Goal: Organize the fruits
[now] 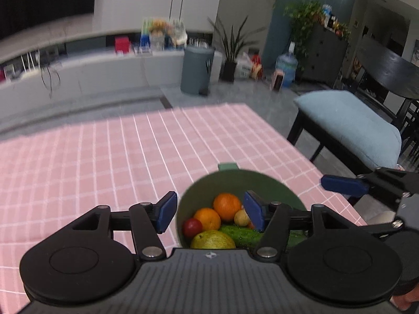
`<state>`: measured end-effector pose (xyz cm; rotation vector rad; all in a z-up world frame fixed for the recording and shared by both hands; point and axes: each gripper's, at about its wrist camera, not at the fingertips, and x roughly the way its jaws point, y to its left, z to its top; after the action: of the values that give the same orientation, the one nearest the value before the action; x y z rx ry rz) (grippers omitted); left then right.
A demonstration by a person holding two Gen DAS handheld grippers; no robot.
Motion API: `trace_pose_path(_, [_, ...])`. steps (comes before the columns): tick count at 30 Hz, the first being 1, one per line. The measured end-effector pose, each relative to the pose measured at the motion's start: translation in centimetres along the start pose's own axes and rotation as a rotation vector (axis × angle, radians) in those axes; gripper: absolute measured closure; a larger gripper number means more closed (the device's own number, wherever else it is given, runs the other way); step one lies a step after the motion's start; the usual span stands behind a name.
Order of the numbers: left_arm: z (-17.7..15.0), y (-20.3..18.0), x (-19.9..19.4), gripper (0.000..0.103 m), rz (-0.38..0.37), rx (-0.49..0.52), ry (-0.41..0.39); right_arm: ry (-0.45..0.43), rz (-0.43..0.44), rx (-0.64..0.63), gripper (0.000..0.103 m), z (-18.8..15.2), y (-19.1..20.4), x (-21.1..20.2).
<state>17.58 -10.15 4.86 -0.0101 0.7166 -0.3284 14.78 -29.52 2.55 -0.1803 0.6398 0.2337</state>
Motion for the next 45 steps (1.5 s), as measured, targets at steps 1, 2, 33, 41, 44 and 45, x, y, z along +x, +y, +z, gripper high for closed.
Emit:
trace_pose_path(1, [-0.1, -0.3, -0.8, 0.031, 0.010, 0.016, -0.022, -0.019, -0.001, 0.012, 0.044, -0.1, 0.0, -1.0])
trace_pose_path(2, [-0.2, -0.7, -1.7, 0.030, 0.022, 0.033, -0.047, -0.036, -0.002, 0.026, 0.042, -0.2, 0.0, -2.0])
trace_pose_path(33, [-12.2, 0.1, -7.9, 0.014, 0.290, 0.045, -0.120, -0.125, 0.031, 0.276, 0.013, -11.2, 3.3, -9.1])
trace_pose_path(41, [-14.4, 2.3, -7.7, 0.014, 0.242, -0.030, -0.106, -0.125, 0.030, 0.284, 0.009, -12.2, 3.6, -8.4])
trace_pose_path(44, [-14.7, 2.6, -8.0, 0.014, 0.235, -0.036, -0.118, -0.135, 0.020, 0.269, 0.009, -12.3, 3.9, -8.5])
trace_pose_path(45, [-14.8, 2.6, -8.0, 0.014, 0.234, -0.036, -0.122, -0.139, 0.019, 0.261, 0.008, -12.3, 4.0, -8.6])
